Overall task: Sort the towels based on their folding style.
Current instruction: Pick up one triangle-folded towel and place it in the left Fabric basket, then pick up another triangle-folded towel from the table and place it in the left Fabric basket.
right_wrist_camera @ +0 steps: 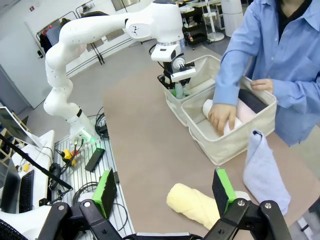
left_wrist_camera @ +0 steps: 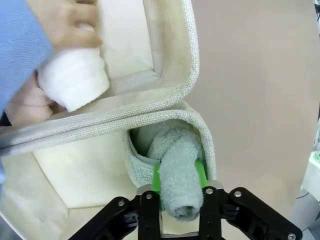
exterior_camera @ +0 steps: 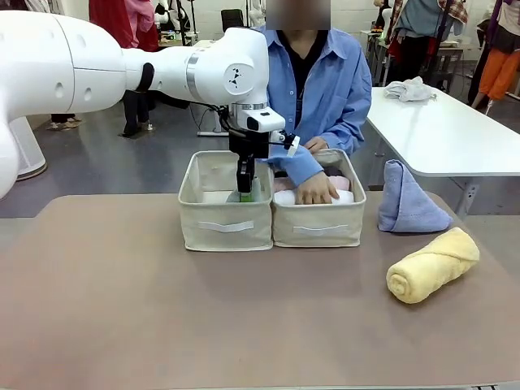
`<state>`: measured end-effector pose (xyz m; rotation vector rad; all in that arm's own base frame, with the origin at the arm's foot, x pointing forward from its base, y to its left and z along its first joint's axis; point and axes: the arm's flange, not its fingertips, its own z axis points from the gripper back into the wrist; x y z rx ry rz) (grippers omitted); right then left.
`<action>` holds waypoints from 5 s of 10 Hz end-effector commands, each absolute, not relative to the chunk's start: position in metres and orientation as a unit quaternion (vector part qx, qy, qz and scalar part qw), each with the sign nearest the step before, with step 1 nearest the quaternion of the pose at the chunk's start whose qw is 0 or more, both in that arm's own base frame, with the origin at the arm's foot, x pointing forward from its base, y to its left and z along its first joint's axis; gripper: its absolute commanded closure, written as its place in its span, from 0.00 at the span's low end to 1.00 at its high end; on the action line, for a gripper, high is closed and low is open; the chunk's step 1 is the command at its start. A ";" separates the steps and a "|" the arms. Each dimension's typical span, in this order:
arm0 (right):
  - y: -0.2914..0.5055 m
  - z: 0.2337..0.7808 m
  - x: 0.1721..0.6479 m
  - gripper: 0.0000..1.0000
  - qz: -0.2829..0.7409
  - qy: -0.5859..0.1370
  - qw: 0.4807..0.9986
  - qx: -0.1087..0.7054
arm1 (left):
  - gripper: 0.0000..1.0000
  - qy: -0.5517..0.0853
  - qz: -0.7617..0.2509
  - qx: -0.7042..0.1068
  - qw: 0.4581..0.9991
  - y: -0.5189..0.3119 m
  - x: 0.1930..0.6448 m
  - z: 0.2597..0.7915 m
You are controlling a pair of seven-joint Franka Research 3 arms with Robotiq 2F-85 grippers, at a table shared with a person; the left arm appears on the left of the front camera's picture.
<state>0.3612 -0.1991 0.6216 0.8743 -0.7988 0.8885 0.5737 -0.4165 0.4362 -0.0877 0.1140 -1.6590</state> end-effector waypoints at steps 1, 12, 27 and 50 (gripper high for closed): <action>-0.199 0.621 0.361 0.00 0.407 -0.361 0.738 0.399 | 0.09 0.058 -0.747 -0.024 0.662 -0.418 0.578 0.428; -0.199 0.621 0.361 0.00 0.407 -0.361 0.738 0.399 | 0.00 0.034 -0.747 0.000 0.664 -0.414 0.577 0.440; -0.199 0.621 0.361 0.00 0.407 -0.361 0.738 0.399 | 0.00 -0.126 -0.702 -0.038 0.700 -0.132 0.446 0.589; -0.015 0.601 0.429 0.00 0.509 -0.166 0.837 0.118 | 0.00 -0.450 -0.496 -0.413 0.617 0.217 0.439 0.548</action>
